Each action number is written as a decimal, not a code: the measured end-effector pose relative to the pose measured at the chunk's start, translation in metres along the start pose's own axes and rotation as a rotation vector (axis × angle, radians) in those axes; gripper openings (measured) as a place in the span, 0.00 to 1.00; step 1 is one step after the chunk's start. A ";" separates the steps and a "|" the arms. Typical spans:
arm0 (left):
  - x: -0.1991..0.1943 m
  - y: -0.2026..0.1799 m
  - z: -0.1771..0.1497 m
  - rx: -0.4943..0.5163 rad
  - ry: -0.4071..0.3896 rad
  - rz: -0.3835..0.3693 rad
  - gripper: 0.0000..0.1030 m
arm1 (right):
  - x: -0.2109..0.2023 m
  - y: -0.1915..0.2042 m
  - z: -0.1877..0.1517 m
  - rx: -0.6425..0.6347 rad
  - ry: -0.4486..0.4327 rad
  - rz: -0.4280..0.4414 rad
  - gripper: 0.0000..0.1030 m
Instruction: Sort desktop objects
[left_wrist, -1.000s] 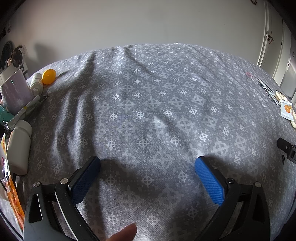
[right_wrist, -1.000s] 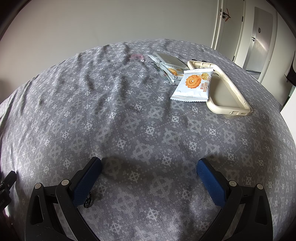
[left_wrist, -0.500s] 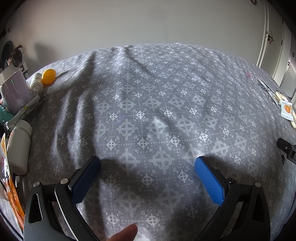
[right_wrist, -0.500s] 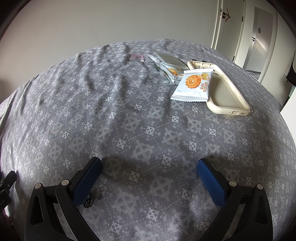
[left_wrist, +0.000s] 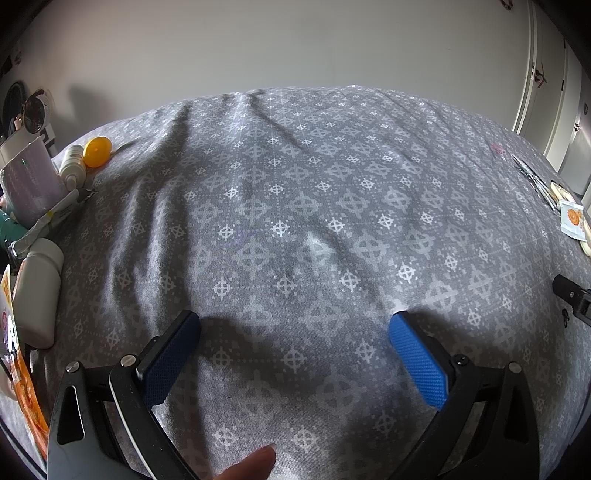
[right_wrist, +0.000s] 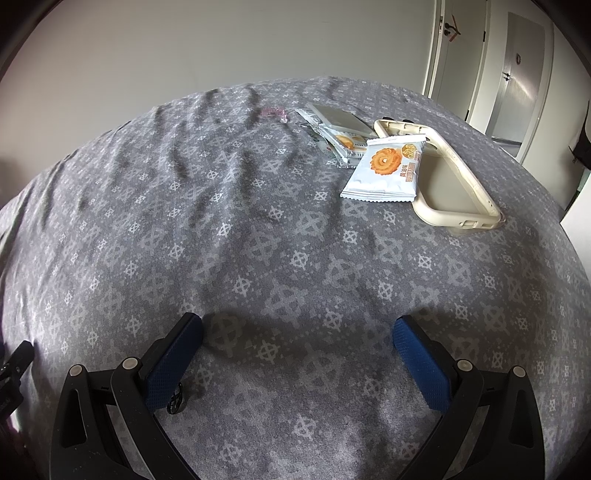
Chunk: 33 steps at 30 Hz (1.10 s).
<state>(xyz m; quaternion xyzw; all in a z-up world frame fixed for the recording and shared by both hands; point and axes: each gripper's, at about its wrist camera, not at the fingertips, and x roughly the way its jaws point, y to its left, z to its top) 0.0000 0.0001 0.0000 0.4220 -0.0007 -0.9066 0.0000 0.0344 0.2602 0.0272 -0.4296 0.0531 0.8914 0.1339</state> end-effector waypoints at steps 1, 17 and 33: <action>0.000 0.000 0.000 0.000 0.000 0.000 1.00 | 0.000 0.001 0.000 0.000 0.000 0.000 1.00; 0.000 0.000 0.000 -0.001 0.000 -0.001 1.00 | 0.002 -0.001 -0.001 -0.001 -0.002 -0.001 1.00; 0.001 -0.002 0.004 0.007 0.000 0.010 1.00 | -0.001 0.000 -0.005 -0.011 0.002 -0.013 1.00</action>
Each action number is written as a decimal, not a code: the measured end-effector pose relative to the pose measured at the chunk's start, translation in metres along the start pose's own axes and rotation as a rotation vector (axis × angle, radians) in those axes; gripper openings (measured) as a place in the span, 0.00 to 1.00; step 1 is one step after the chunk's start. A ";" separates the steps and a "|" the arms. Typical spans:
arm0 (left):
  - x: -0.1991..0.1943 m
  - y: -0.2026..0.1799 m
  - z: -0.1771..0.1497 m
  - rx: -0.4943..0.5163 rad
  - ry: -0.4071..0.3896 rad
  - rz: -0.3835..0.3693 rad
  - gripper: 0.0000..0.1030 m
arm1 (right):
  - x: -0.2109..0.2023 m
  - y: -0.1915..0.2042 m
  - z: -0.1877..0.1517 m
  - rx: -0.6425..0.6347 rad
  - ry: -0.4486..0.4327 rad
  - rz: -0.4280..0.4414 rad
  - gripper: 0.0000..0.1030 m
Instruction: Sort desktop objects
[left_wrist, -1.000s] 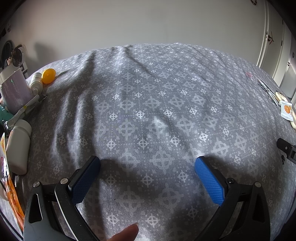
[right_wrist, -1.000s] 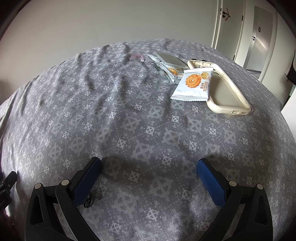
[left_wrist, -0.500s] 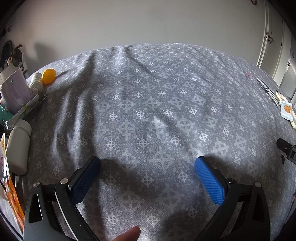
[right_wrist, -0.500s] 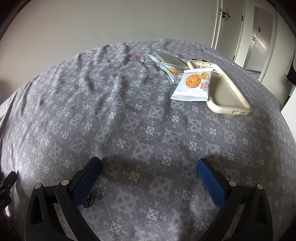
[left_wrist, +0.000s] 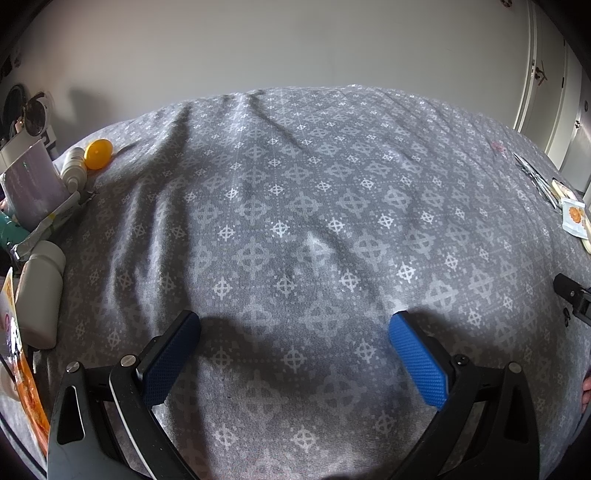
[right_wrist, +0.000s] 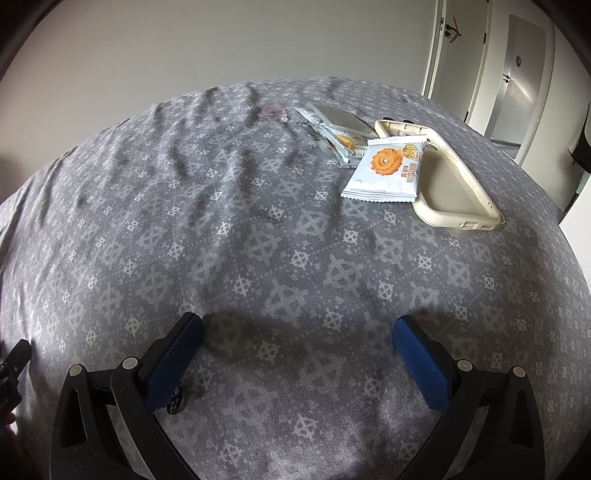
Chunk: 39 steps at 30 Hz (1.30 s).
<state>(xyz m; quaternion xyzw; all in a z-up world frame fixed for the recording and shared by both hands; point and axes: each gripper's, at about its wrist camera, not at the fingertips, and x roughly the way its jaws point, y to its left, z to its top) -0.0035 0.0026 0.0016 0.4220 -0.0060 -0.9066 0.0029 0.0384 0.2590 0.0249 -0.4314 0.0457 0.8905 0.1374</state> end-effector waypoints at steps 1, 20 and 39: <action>0.000 0.000 0.000 0.000 0.000 0.000 1.00 | 0.000 0.000 0.000 0.002 -0.001 0.003 1.00; -0.002 -0.002 -0.003 0.006 0.001 0.014 1.00 | 0.001 -0.001 0.002 0.001 0.001 -0.001 1.00; -0.002 -0.001 -0.003 0.000 0.004 0.007 1.00 | 0.001 0.001 0.004 0.005 0.000 0.004 1.00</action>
